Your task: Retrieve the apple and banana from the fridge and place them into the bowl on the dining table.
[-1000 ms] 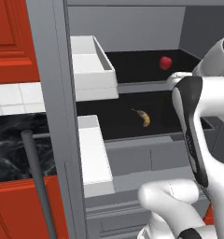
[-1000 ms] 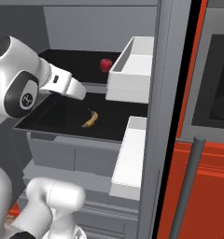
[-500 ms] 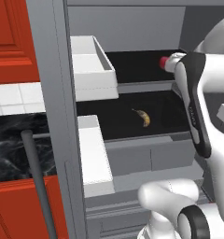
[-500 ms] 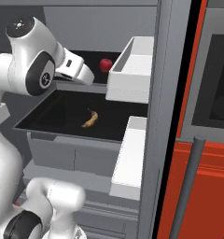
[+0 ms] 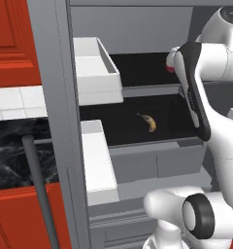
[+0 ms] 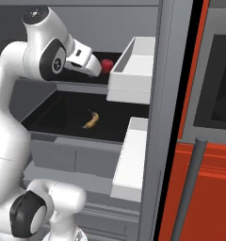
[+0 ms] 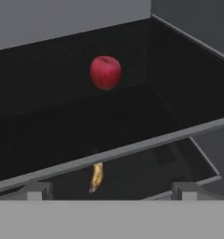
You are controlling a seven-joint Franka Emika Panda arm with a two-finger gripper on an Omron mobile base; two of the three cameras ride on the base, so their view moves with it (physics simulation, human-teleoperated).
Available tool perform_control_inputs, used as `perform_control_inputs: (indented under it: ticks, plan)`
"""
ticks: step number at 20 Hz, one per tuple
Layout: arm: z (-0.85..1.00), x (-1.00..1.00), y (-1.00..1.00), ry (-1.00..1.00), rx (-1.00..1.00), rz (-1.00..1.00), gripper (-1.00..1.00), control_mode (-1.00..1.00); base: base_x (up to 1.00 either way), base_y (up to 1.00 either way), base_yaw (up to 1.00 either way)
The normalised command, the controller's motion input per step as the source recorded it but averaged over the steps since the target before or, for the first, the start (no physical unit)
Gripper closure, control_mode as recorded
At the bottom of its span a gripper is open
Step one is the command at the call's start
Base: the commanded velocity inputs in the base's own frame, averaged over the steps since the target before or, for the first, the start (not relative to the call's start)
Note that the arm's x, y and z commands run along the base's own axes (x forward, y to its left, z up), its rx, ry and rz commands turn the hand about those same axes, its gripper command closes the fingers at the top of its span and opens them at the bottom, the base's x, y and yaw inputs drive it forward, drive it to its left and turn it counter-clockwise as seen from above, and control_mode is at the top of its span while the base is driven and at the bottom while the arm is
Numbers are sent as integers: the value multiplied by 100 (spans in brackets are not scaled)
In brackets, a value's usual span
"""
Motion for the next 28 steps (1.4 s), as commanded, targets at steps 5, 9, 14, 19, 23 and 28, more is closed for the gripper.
perform_control_inputs:
  ticks: [5,9,14,19,23,28]
  plan:
    - [-12,45,-32,0,-3,0,-100,-100,0,0,0]
    - [0,48,-3,0,0,1,-100,-100,0,0,0]
    - [-7,48,0,2,0,0,-100,-100,0,0,0]
    - [-19,40,-3,1,0,1,-100,-100,0,0,0]
    - [-12,35,-13,1,0,0,-100,-100,0,0,0]
    - [-14,38,-5,0,0,1,-100,-100,0,0,0]
